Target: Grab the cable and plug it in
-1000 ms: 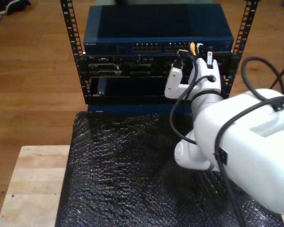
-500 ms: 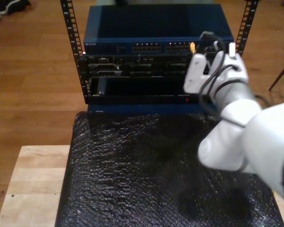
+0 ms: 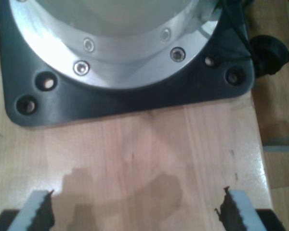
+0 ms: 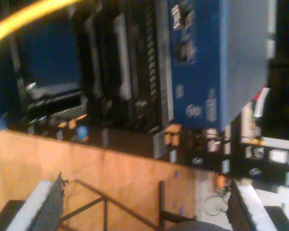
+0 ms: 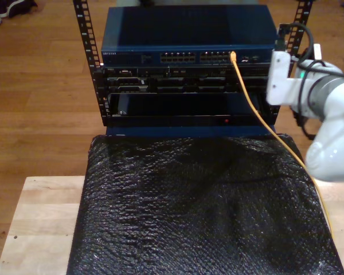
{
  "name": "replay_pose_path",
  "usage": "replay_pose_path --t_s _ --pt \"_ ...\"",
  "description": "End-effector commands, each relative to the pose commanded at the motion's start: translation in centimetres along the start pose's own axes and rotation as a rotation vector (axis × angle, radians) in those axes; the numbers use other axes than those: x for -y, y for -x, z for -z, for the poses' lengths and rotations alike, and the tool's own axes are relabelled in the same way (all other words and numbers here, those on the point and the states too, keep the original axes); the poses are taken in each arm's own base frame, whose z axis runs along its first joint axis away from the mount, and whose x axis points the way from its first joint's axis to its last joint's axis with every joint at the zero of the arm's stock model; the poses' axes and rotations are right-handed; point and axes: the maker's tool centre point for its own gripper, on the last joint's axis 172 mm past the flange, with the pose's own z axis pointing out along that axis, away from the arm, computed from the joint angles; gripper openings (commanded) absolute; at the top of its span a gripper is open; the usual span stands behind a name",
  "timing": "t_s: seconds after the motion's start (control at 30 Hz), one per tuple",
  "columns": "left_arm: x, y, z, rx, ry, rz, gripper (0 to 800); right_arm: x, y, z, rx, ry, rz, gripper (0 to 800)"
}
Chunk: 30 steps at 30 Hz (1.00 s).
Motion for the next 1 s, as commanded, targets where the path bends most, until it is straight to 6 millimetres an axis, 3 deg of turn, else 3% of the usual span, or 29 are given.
replay_pose_path --t_s 0.13,0.2,0.5,0.7,0.8,1.0 --pt "0.0 0.0 0.0 0.0 0.0 0.0 800 -0.3 1.4 1.0 0.017 -0.024 -0.004 798" --pt "0.0 0.0 0.0 0.0 0.0 0.0 800 -0.7 3.2 2.0 0.04 -0.033 -0.016 798" --pt "0.0 0.0 0.0 0.0 0.0 0.0 800 2.0 9.6 3.9 0.105 -0.206 0.05 798" --pt "0.0 0.0 0.0 0.0 -0.001 0.001 800 4.1 15.3 5.6 0.156 -0.298 0.095 798" --pt "0.0 0.0 0.0 0.0 0.0 0.0 800 6.1 18.0 6.8 0.173 -0.364 0.107 798" --pt "0.0 0.0 0.0 0.0 0.0 0.0 800 10.0 22.5 10.7 0.191 -0.495 0.093 798"
